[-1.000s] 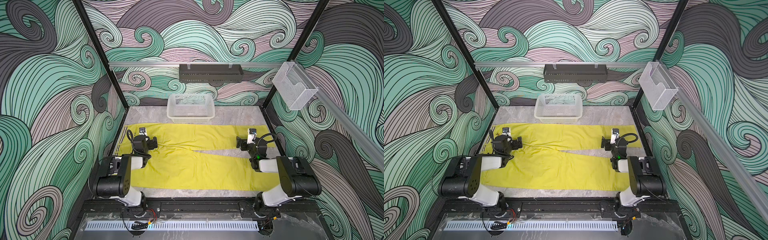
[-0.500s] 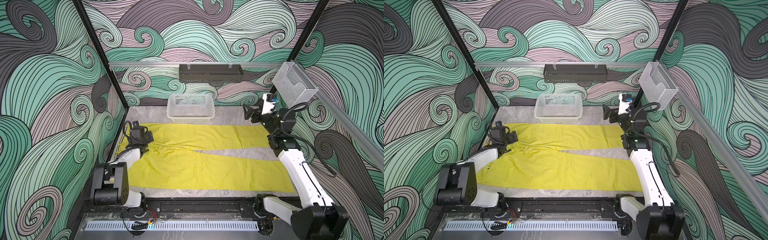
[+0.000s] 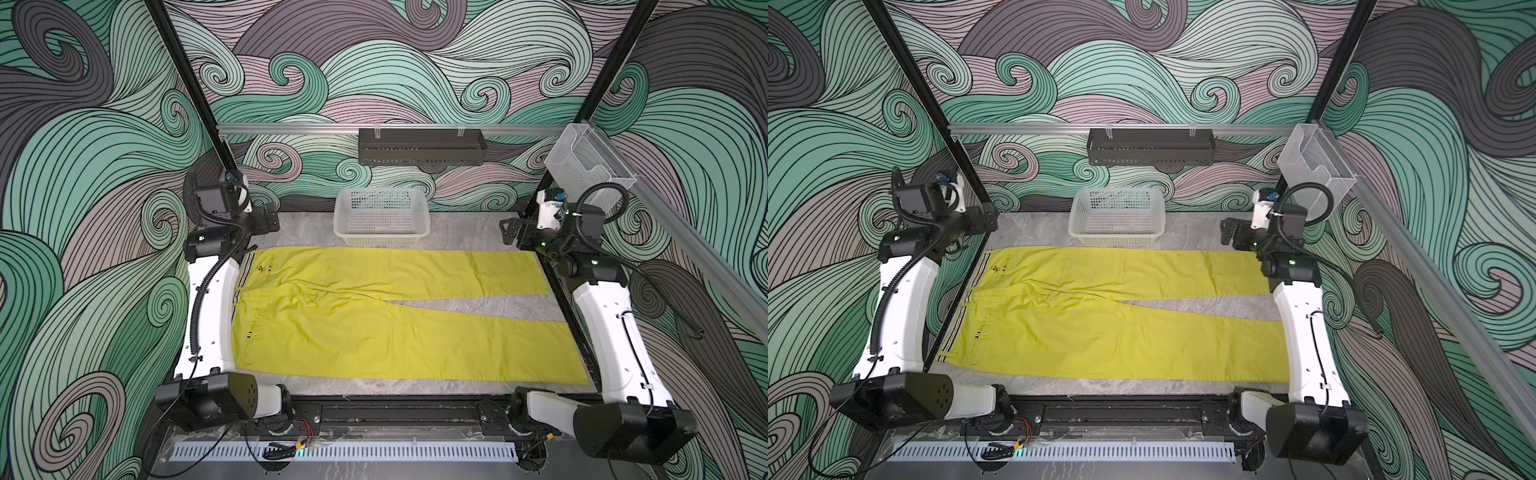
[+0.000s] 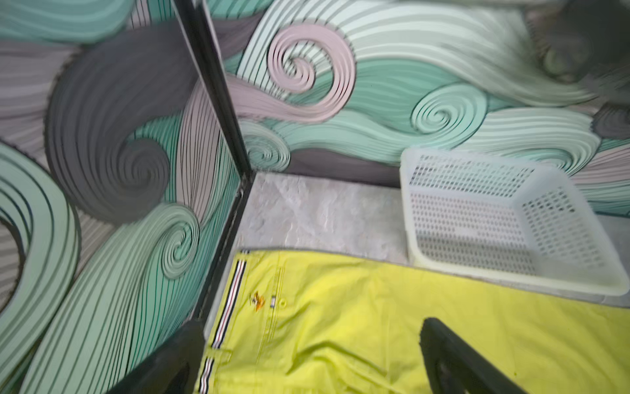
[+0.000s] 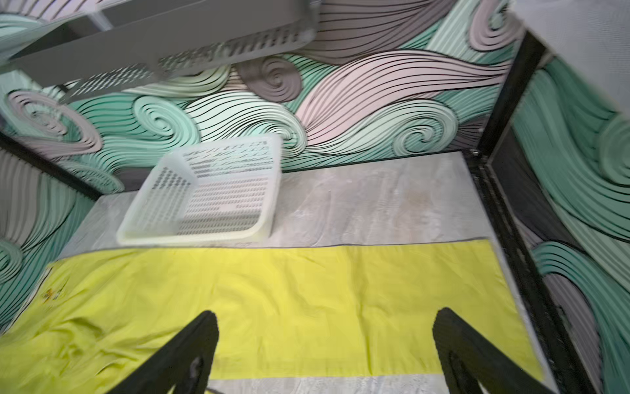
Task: Roll up the long pants
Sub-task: Fold the long pant at the center of the board.
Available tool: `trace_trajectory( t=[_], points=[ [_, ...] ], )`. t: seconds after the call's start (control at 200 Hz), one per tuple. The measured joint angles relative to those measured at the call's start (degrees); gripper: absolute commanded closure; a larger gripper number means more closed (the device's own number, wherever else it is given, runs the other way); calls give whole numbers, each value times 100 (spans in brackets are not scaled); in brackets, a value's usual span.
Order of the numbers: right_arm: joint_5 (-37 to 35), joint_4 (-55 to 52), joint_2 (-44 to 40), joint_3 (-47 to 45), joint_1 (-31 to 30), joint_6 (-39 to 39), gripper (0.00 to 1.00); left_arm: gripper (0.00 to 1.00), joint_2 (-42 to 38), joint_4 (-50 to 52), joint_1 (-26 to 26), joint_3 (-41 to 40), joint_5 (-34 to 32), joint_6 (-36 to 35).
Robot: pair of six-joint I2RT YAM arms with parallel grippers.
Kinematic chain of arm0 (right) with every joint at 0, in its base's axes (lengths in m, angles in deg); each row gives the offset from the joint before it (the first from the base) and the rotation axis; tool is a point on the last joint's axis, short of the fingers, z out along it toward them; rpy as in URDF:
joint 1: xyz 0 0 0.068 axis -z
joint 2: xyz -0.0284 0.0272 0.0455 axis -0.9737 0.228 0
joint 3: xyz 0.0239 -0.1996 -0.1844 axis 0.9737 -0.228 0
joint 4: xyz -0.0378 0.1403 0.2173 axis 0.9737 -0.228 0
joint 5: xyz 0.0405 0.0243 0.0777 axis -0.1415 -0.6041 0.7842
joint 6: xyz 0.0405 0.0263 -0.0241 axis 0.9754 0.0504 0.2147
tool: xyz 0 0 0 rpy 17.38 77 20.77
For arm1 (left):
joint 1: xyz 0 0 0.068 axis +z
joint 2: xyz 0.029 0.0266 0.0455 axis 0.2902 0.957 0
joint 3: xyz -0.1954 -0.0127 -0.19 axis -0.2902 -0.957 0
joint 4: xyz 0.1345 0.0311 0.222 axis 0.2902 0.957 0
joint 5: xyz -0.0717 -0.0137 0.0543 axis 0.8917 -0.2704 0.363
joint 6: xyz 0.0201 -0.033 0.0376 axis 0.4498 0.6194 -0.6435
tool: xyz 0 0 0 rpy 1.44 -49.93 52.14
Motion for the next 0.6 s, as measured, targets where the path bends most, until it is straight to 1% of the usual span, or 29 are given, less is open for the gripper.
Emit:
trace_trajectory(
  t=[0.08,0.135,0.22,0.275,0.315,0.355,0.475,0.6],
  points=[
    [398,-334,737,761,492,245,1,22,535,98,551,74,656,85],
    [841,-634,1467,1467,728,444,1,22,1095,260,844,254,1102,24],
    [1499,-1102,2813,2841,927,592,1,22,1937,560,1043,555,1644,-133],
    [1685,-1394,3477,3506,938,557,1,26,2422,767,1141,734,1950,-199],
    [1696,-1589,3786,3744,918,487,1,30,2710,896,1196,826,2133,-271],
    [1652,-1775,3943,3779,903,402,1,34,2955,1036,1231,925,2277,-341],
    [1320,-2177,3899,3327,859,52,1,34,3515,1394,1305,1320,2450,-546],
    [627,-2194,3716,2520,848,-282,1,34,4052,1600,1331,1941,2221,-732]
  ],
)
